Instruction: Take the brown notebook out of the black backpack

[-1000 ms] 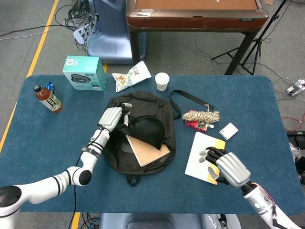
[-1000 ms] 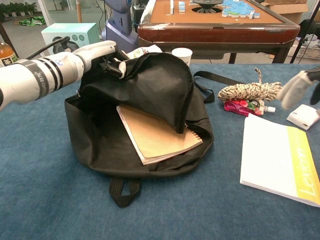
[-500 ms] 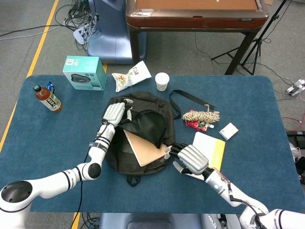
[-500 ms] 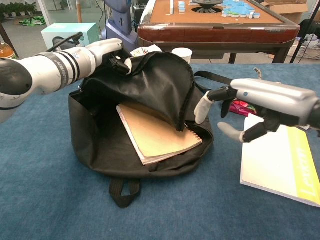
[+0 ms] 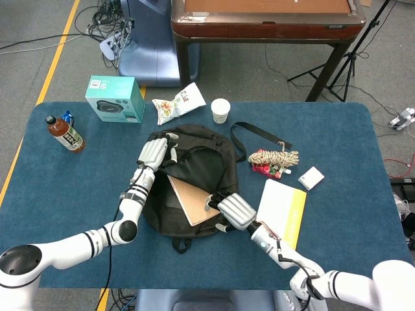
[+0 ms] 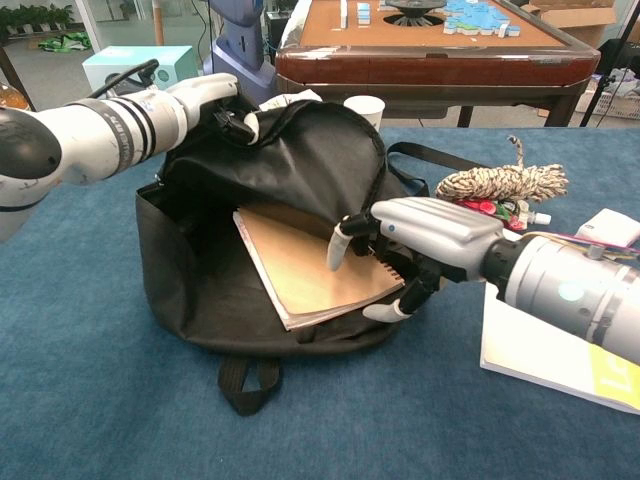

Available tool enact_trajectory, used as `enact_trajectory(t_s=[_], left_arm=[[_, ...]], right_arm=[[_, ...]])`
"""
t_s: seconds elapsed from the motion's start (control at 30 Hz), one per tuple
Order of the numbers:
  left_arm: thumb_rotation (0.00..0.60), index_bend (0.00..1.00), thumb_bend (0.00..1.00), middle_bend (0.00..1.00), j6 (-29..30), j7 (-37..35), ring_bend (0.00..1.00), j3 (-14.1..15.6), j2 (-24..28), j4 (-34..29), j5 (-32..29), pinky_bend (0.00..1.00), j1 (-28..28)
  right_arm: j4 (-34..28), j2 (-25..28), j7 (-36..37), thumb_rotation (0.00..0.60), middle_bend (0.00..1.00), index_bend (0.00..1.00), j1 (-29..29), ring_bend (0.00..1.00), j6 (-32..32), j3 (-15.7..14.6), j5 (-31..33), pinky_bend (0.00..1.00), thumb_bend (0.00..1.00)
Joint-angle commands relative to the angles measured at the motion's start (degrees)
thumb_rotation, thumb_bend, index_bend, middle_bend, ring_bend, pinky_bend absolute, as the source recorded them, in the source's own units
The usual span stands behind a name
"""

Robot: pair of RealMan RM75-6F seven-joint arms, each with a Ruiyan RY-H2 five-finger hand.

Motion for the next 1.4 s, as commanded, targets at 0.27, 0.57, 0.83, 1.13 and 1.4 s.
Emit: enact_trajectory(t_s=[0.27,0.57,0.83,1.13,1.4], left_arm=[[0.6,0.8,0.71,0.22,0.35,0.0,0.09,0.18,0.58,-0.68,-0.98,0.05,0.14],[0.6,0.8,0.71,0.22,0.24,-0.44,0.09,0.25,0.99,-1.19,-1.64,0.05,0.27],[0.6,0.8,0.71,0.22,0.17,-0.78,0.09,0.38,1.33,-1.31,-2.18,0.05,0.45],[0.6,0.8,0.71,0.22,0.23,-0.88,0.09,0.47,1.74,-1.93,-2.7,0.05,0.49],[0.6,0.8,0.71,0.22,0.31,-1.01,0.09,0.61,2.1,-2.4,-3.01,0.05,0.59]], right_arm=[[6.72,-5.72,-3.39,0.6,0.26,0.37,2.65,0.18,0.91,0.22,1.27,0.31,0.1],[10.45,-8.79,-4.86,0.6,0.25,0.37,3.83,0.17,1.87,0.08,1.99,0.31,0.09],[10.81,-9.52,-4.83,0.6,0.24,0.36,3.76,0.17,2.61,-1.3,1.99,0.31,0.08],[14.4,-11.83,-5.74,0.6,0.24,0.36,4.52,0.17,3.34,-0.99,2.47,0.31,0.08],[17.25,-13.93,-5.53,0.6,0.24,0.36,5.33,0.15,3.51,-0.71,2.91,0.3,0.08]])
